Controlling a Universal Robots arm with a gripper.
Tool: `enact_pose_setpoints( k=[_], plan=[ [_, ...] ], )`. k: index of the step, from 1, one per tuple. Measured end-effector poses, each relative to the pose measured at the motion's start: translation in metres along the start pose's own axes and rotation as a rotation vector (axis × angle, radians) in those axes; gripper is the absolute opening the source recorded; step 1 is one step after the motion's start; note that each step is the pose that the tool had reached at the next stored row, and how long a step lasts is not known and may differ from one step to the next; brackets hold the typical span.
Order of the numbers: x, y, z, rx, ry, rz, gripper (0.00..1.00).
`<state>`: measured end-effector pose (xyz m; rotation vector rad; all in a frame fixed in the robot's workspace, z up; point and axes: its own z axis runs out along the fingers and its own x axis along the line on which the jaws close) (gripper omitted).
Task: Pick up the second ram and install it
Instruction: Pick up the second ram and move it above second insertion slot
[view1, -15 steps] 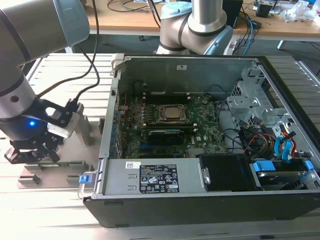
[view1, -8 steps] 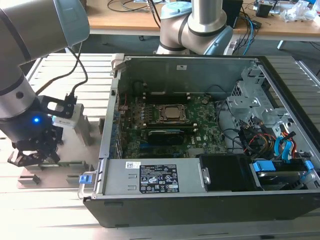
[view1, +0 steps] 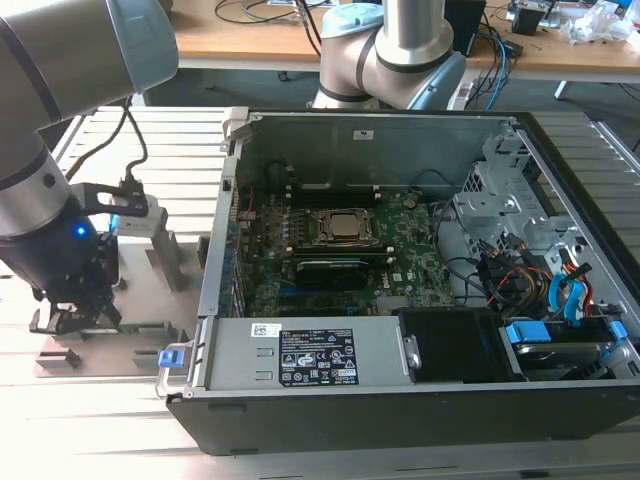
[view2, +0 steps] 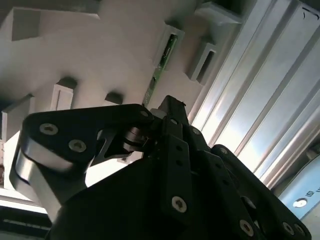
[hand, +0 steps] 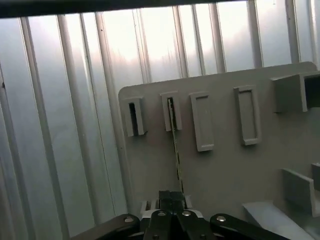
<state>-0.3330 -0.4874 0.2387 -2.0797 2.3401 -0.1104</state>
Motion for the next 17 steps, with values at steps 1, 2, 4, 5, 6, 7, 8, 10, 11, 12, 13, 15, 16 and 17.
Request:
enact_pose_setpoints(
  k=[1,2,4,5,6,7,8,10,11,12,13,15,16,17],
  plan=[
    [0.0000,0.0000,0.0000,0.0014,-0.0002,-0.030,0.11],
    [0.0000,0.0000,0.0000,0.0027,-0.0003,-0.060,0.11],
    [0.0000,0.0000,0.0000,0.0043,0.0001,-0.092,0.11],
    [0.0000,0.0000,0.0000,0.0058,0.0001,-0.124,0.11],
    [0.0000,0.0000,0.0000,0.0070,0.0003,-0.149,0.11],
    [0.0000,0.0000,0.0000,0.0085,0.0007,-0.183,0.11],
    [0.0000,0.0000,0.0000,0.0087,0.0007,-0.184,0.11],
    [0.0000,0.0000,0.0000,0.0086,0.0007,-0.184,0.17],
    [0.0000,0.0000,0.0000,0.0085,0.0007,-0.184,0.24],
    [-0.0001,0.0000,0.0005,-0.0156,0.0012,-0.185,0.24],
    [0.0000,-0.0002,0.0008,-0.0357,0.0018,-0.186,0.24],
    [-0.0007,0.0000,0.0031,-0.0360,-0.0045,-0.186,0.24],
    [-0.0023,0.0007,0.0052,-0.0360,-0.0103,-0.186,0.24],
    [-0.0034,0.0030,0.0072,-0.0361,-0.0124,-0.186,0.24]
  ],
)
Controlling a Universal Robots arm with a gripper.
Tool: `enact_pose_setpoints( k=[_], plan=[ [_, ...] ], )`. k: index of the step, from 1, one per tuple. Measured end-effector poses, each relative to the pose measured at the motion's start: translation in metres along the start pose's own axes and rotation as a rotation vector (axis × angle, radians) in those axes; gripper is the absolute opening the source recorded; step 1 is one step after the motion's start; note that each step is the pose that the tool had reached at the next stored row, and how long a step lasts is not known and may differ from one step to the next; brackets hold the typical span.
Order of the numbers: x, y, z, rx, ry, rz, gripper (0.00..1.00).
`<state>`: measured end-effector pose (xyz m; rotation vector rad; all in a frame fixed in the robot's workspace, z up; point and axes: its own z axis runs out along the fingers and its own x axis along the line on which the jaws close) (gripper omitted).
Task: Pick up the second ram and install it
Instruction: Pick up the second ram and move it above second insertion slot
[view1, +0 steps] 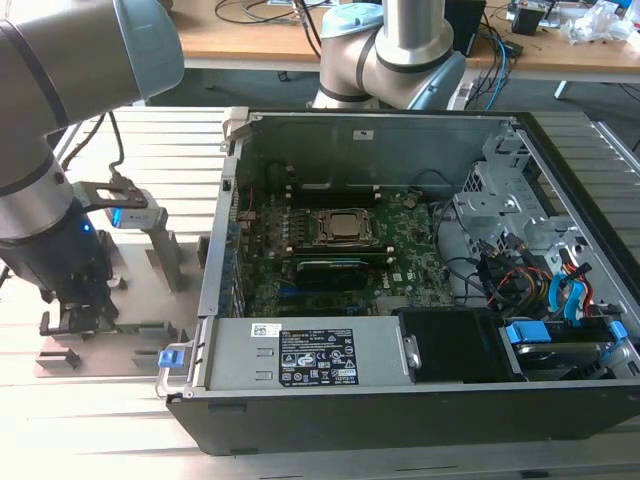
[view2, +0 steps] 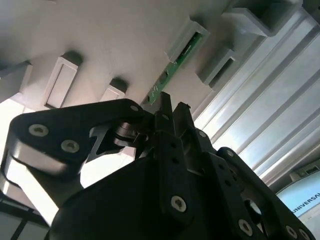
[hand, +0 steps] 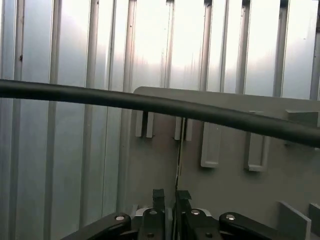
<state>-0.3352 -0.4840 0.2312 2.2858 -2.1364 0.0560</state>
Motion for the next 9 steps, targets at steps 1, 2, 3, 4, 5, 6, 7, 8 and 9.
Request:
enact_pose_setpoints(
  k=[1,2,3,4,5,6,7,8,9],
  plan=[
    [-0.0025,0.0057,0.0034,0.0000,-0.0002,0.000,0.24],
    [-0.0055,0.0098,0.0065,0.0001,-0.0003,0.000,0.24],
    [-0.0081,0.0101,0.0089,-0.0001,-0.0009,0.000,0.24],
    [-0.0110,0.0099,0.0115,0.0003,-0.0018,-0.001,0.24],
    [-0.0116,0.0098,0.0139,0.0002,-0.0018,-0.002,0.24],
    [-0.0118,0.0100,0.0177,-0.0001,0.0007,-0.006,0.24],
    [-0.0118,0.0100,0.0200,0.0001,0.0024,-0.011,0.24],
    [-0.0119,0.0100,0.0206,0.0000,0.0027,-0.013,0.24],
    [-0.0118,0.0101,0.0207,-0.0002,0.0029,-0.014,0.24]
  ],
)
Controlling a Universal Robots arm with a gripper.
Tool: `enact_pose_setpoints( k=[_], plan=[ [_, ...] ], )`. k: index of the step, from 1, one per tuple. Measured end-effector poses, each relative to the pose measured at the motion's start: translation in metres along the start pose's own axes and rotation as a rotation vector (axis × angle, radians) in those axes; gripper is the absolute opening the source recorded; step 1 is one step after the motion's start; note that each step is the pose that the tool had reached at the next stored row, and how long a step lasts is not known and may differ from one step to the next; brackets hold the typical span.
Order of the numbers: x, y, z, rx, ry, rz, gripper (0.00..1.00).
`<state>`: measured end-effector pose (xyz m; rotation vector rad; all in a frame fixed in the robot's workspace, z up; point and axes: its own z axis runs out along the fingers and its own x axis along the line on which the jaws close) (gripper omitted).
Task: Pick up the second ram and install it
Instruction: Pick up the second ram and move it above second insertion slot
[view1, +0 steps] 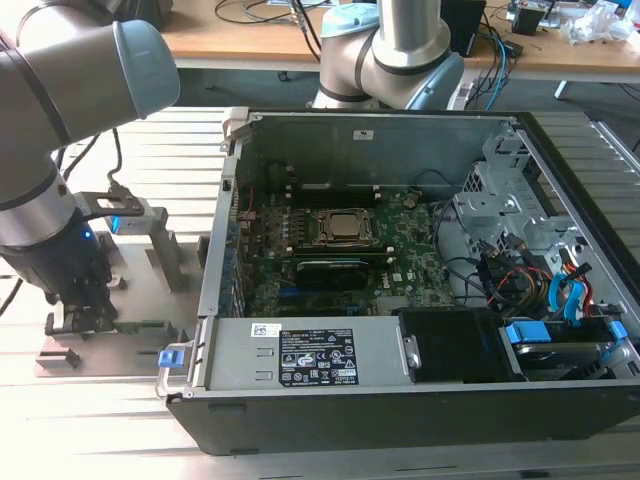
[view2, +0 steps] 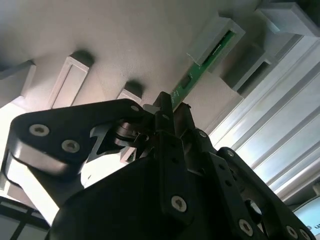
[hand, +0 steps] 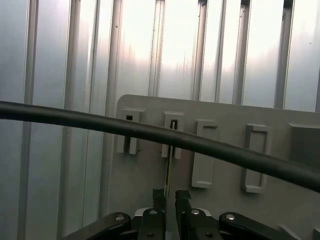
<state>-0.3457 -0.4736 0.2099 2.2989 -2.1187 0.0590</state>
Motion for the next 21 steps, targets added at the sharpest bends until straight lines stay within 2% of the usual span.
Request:
enact_pose_setpoints(
  k=[4,9,10,20,21],
  plan=[
    [0.0003,0.0002,0.0075,0.0001,-0.0001,-0.001,0.24],
    [0.0003,0.0002,0.0077,-0.0002,-0.0001,-0.001,0.22],
    [0.0003,0.0002,0.0077,0.0000,-0.0001,-0.001,0.15],
    [0.0003,0.0001,0.0079,0.0002,-0.0002,-0.001,0.15],
    [0.0003,0.0000,0.0058,0.0010,-0.0007,-0.001,0.15]
  ],
)
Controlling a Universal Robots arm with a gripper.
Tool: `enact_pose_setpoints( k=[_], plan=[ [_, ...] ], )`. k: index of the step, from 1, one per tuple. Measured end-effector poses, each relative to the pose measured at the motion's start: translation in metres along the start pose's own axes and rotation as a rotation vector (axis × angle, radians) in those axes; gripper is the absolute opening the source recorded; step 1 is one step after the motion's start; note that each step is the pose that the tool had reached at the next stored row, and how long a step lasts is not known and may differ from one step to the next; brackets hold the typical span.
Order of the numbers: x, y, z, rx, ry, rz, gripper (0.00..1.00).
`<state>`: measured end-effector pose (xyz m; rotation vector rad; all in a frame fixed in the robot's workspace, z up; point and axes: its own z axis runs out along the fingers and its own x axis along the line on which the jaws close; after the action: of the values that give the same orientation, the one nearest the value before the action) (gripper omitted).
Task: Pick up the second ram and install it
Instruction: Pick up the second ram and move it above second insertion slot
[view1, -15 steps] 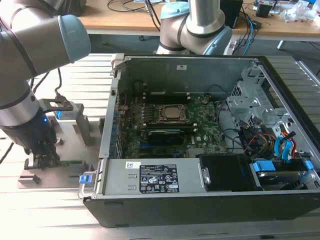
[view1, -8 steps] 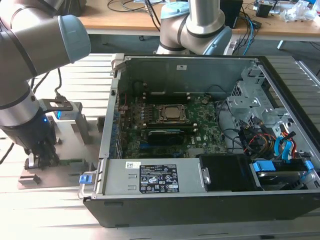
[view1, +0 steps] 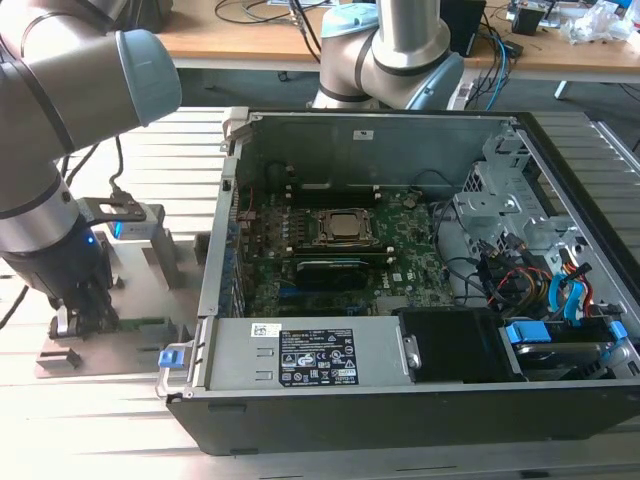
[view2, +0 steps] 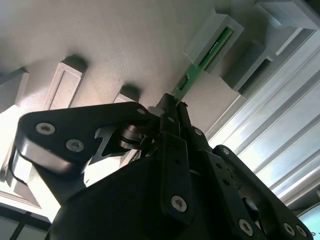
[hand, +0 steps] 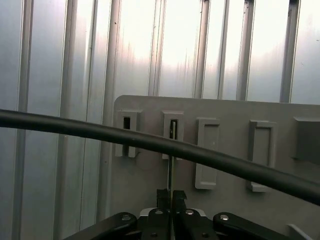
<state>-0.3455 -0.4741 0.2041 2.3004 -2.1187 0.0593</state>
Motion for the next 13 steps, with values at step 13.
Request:
enact_pose_setpoints(
  k=[13],
  plan=[
    [0.0017,-0.0005,-0.0426,-0.0008,0.0004,0.000,0.15]
  ],
)
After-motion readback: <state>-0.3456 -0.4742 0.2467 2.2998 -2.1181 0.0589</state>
